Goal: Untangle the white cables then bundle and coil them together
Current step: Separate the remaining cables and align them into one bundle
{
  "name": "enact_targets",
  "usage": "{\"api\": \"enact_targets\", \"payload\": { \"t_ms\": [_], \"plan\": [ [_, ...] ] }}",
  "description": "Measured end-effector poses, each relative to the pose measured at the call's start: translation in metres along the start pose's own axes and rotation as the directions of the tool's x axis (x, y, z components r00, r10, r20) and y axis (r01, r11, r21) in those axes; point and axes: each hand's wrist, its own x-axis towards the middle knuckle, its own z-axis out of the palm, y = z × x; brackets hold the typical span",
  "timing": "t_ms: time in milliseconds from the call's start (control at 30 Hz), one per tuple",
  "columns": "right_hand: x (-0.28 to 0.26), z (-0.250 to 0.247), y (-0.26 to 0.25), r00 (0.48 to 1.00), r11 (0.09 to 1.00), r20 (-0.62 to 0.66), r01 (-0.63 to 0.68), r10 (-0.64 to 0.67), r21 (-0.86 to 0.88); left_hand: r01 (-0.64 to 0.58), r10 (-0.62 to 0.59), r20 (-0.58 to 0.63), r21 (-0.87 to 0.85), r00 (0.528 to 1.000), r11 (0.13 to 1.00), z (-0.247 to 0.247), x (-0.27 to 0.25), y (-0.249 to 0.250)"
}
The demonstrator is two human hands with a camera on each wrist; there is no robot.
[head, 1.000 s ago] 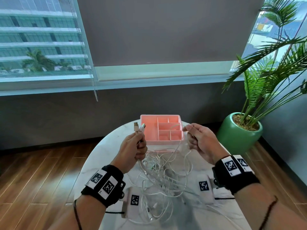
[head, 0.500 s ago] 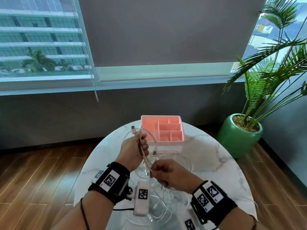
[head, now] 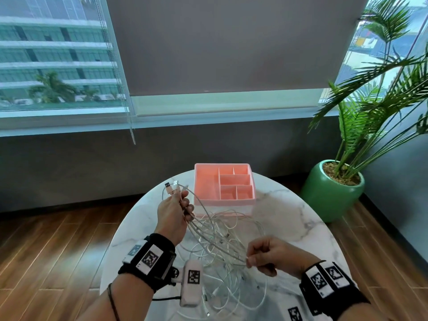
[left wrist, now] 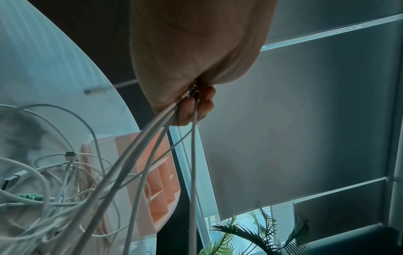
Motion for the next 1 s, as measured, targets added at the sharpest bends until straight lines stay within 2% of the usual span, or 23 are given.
{"api": "enact_targets", "payload": {
  "t_ms": [200,300,367,433,500,567,633,667,767,800,833,900,967,1000],
  "plan": [
    [-0.005,-0.022,-0.008,0.997,0.999,-0.081,0.003,0.001,0.052,-0.052,0.052,0.005,0.050,0.999,0.997,0.004,-0.005,-0.003],
    [0.009,-0.015,-0.019,0.978,0.997,-0.206,0.018,-0.033,-0.074,-0.069,0.051,0.108,0.173,0.993,0.983,0.009,-0.012,-0.006],
    [0.026,-0.005,-0.031,0.935,0.971,-0.347,-0.015,-0.070,-0.238,-0.081,0.041,0.167,0.241,0.985,0.967,0.014,-0.016,-0.010],
    [0.044,0.005,-0.044,0.880,0.944,-0.455,-0.023,-0.138,-0.330,-0.088,0.029,0.208,0.281,0.978,0.956,0.019,-0.019,-0.016],
    [0.060,0.014,-0.058,0.848,0.913,-0.481,0.008,-0.222,-0.407,-0.092,0.018,0.240,0.304,0.971,0.948,0.022,-0.021,-0.020],
    [0.072,0.021,-0.069,0.843,0.886,-0.457,0.048,-0.283,-0.461,-0.094,0.007,0.260,0.323,0.966,0.942,0.022,-0.022,-0.022],
    [0.078,0.024,-0.078,0.834,0.904,-0.457,0.110,-0.310,-0.412,-0.099,0.000,0.272,0.351,0.962,0.931,0.017,-0.024,-0.022],
    [0.080,0.023,-0.081,0.808,0.929,-0.498,0.152,-0.314,-0.338,-0.096,-0.008,0.272,0.366,0.962,0.926,0.014,-0.024,-0.021],
    [0.083,0.010,-0.087,0.670,0.958,-0.687,0.242,-0.281,-0.156,-0.061,-0.044,0.271,0.365,0.962,0.929,0.001,-0.025,-0.020],
    [0.083,0.004,-0.086,0.641,0.964,-0.721,0.209,-0.261,-0.164,-0.049,-0.053,0.275,0.350,0.960,0.935,-0.004,-0.025,-0.019],
    [0.081,-0.001,-0.082,0.638,0.972,-0.733,0.132,-0.234,-0.195,-0.043,-0.057,0.283,0.335,0.957,0.941,-0.008,-0.025,-0.019],
    [0.076,-0.009,-0.070,0.706,0.948,-0.696,-0.118,-0.130,-0.296,-0.045,-0.057,0.310,0.311,0.949,0.949,-0.014,-0.024,-0.017],
    [0.070,-0.012,-0.056,0.778,0.837,-0.627,-0.360,0.026,-0.412,-0.063,-0.049,0.345,0.305,0.937,0.950,-0.015,-0.025,-0.016],
    [0.070,-0.012,-0.052,0.792,0.783,-0.607,-0.416,0.061,-0.463,-0.074,-0.044,0.362,0.305,0.931,0.949,-0.015,-0.025,-0.015]
  ]
}}
